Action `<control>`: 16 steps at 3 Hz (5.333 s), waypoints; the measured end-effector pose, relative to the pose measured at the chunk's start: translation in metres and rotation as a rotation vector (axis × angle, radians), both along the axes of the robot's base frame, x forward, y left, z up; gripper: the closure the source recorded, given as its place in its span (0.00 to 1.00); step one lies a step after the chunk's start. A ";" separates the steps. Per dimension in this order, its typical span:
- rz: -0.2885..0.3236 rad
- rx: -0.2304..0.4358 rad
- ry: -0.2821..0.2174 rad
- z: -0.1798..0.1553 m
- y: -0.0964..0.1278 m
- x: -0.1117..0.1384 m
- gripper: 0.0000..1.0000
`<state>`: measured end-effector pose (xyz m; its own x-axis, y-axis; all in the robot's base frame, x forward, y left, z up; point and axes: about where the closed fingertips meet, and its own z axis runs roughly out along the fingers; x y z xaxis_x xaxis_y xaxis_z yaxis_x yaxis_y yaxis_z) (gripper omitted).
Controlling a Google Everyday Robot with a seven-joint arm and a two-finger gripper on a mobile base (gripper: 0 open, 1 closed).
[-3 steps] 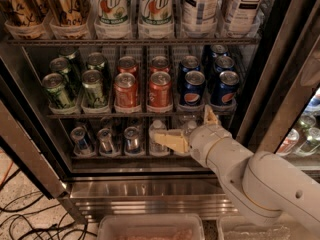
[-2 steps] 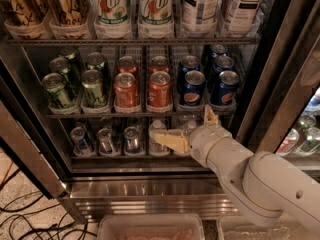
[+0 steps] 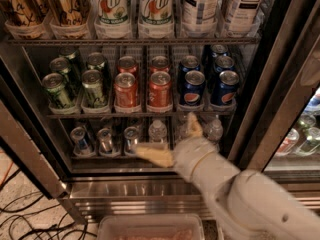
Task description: Pick green can from middle shelf of fridge
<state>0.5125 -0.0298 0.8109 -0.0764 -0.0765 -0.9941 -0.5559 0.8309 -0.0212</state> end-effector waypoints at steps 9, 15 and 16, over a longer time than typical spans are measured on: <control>0.099 -0.028 -0.081 0.016 0.209 0.014 0.00; 0.102 0.004 -0.147 0.022 0.236 0.043 0.26; 0.102 0.004 -0.147 0.022 0.236 0.043 0.37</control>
Offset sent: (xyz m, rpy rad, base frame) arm -0.0996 0.1395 0.0587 0.1491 -0.1231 0.2240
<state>0.5550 0.2065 0.8327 0.0776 -0.0724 -0.9944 -0.6283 0.7708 -0.1051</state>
